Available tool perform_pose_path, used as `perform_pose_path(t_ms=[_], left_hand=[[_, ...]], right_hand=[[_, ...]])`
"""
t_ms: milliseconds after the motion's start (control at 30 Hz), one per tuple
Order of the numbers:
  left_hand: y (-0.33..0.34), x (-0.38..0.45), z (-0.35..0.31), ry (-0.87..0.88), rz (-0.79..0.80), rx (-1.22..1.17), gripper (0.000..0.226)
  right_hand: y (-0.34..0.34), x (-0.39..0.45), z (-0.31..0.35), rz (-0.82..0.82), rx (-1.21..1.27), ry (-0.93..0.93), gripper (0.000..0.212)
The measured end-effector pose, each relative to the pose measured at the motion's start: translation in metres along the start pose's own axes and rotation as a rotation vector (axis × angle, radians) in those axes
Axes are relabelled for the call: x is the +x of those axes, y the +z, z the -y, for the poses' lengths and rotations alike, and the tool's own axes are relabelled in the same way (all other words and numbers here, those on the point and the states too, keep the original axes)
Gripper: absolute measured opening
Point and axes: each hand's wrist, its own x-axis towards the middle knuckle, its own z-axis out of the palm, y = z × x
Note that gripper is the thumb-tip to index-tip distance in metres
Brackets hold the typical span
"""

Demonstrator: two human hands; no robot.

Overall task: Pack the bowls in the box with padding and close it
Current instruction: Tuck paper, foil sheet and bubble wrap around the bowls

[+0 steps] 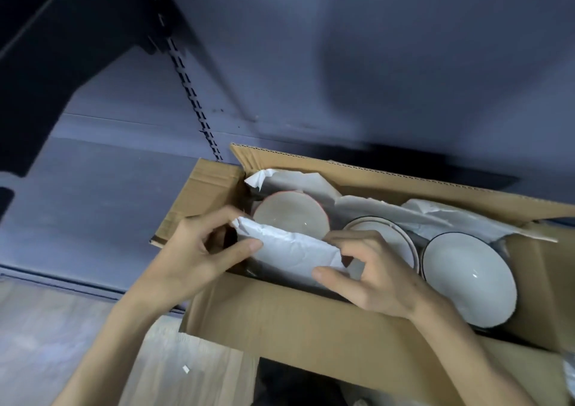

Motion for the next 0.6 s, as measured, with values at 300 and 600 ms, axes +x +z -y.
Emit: perform_pose_path(t_ms=[300, 600], left_hand=[[-0.01, -0.002, -0.008, 0.081, 0.193, 0.262, 0.013], [-0.006, -0.018, -0.018, 0.264, 0.189, 0.278, 0.022]], right_hand=[[0.002, 0.003, -0.003, 0.129, 0.008, -0.044, 0.018], [0.008, 0.004, 0.0, 0.308, -0.015, -0.056, 0.032]])
